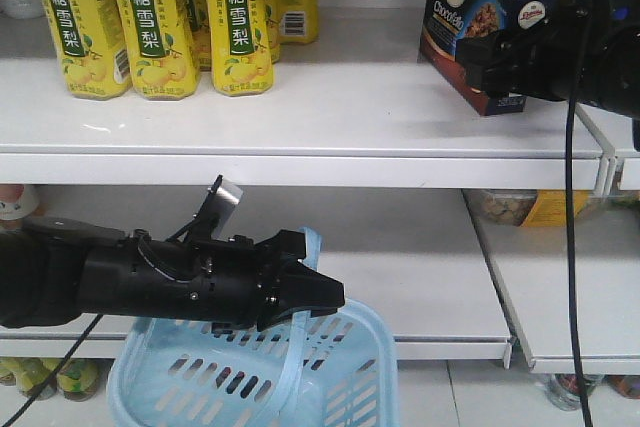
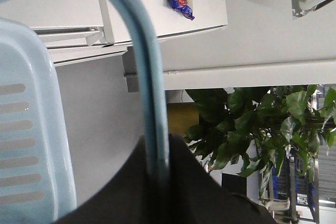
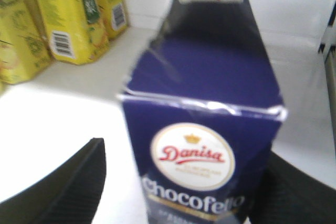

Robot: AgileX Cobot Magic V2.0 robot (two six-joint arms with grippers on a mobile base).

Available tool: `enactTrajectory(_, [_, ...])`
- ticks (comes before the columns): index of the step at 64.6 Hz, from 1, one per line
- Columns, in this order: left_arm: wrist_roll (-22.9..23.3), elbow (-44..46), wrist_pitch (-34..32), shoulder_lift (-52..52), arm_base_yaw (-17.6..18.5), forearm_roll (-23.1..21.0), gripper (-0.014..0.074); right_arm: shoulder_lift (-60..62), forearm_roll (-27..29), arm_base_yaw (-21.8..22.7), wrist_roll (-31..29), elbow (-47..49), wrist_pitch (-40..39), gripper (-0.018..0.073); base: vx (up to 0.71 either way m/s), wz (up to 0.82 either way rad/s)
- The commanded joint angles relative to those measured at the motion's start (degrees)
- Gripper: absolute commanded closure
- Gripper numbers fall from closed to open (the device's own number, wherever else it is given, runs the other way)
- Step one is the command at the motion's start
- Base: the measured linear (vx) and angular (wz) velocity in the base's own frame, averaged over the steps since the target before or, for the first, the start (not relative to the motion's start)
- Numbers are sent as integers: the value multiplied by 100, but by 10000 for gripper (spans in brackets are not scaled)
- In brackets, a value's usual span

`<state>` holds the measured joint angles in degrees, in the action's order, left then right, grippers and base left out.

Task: Left arm holds basket, right arm returns cookies
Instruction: 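Set the box upright on the shelf and open the right gripper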

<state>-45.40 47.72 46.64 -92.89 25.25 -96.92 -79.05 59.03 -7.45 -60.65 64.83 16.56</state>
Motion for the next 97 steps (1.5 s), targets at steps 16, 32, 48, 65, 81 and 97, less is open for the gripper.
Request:
enactTrajectory(16, [-329,199,92,291,3,-327,603,592,-567,0,484,197,129,53,0,0])
enactTrajectory(32, [-329,199,92,291,3,-327,603,920,-2005,0,1712,197,400,53,0,0])
enactTrajectory(48, [-329,199,92,291,3,-327,603,1492,-2929,0,2607,197,873,53,0,0])
enactTrajectory(65, [-329,199,92,291,3,-327,603,2200,-3593,0,2906,197,1444,53,0,0])
enactTrajectory(81, [-329,199,92,291,3,-327,603,2744,-5372,0,4414,159,2135,53,0,0])
enactTrajectory(97, [-329,199,92,291,3,-327,603,3937,-6240,0,5588,-1009,1601,53,0,0])
